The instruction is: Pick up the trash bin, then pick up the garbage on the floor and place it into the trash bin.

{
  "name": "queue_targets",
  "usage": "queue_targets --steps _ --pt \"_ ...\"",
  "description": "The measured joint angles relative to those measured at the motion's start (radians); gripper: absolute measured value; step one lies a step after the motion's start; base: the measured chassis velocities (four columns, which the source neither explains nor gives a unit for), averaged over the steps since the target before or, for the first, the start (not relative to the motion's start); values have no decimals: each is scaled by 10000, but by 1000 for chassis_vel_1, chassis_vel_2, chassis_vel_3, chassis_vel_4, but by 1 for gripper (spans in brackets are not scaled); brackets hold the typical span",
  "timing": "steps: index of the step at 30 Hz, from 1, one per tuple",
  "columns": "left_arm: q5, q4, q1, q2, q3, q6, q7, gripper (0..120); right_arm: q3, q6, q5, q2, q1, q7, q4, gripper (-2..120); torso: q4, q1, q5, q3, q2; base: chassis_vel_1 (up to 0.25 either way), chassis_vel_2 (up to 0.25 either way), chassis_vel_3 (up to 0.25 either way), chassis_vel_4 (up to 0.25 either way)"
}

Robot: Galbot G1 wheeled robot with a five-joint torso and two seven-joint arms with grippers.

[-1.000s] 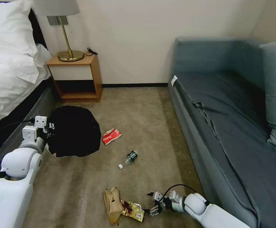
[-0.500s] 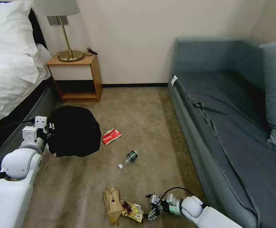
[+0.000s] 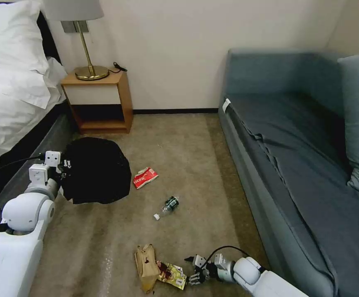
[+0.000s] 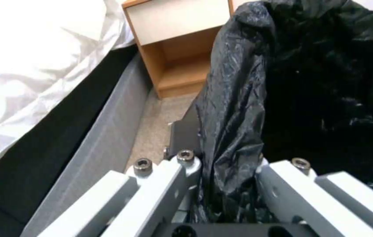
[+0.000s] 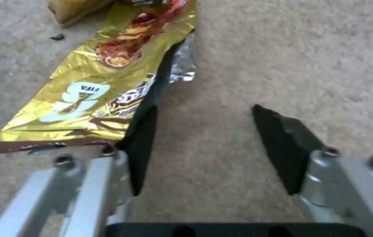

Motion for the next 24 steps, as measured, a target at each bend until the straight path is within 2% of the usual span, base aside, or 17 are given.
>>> queue_targets --steps 1,4,5,7,10,15,24 --pt "0 0 0 0 0 0 0 4 0 0 0 0 0 0 0 54 0 0 0 0 0 0 0 0 0" --pt "-15 17 -28 18 1 0 -1 4 -1 13 -3 20 -11 -27 -14 39 1 0 2 1 0 0 0 0 0" --pt "-15 17 -28 18 1 0 -1 4 -1 13 -3 20 -11 -27 -14 39 1 0 2 1 0 0 0 0 0" --pt "-26 19 -49 23 9 0 -4 4 0 17 -5 10 -17 -40 -6 27 1 0 2 1 -1 0 0 0 0" --pt "-36 19 -71 23 19 2 -4 4 -12 19 -7 -18 -20 -51 19 21 3 0 3 1 0 0 0 0 0" --pt "-36 65 -93 -9 30 -2 -5 4 -1 13 -11 -117 -42 -70 110 0 2 1 3 2 0 0 0 0 0" --pt "16 96 -19 -72 30 -81 6 4 158 17 -9 -234 -97 -70 352 0 1 0 2 2 0 0 0 0 0"
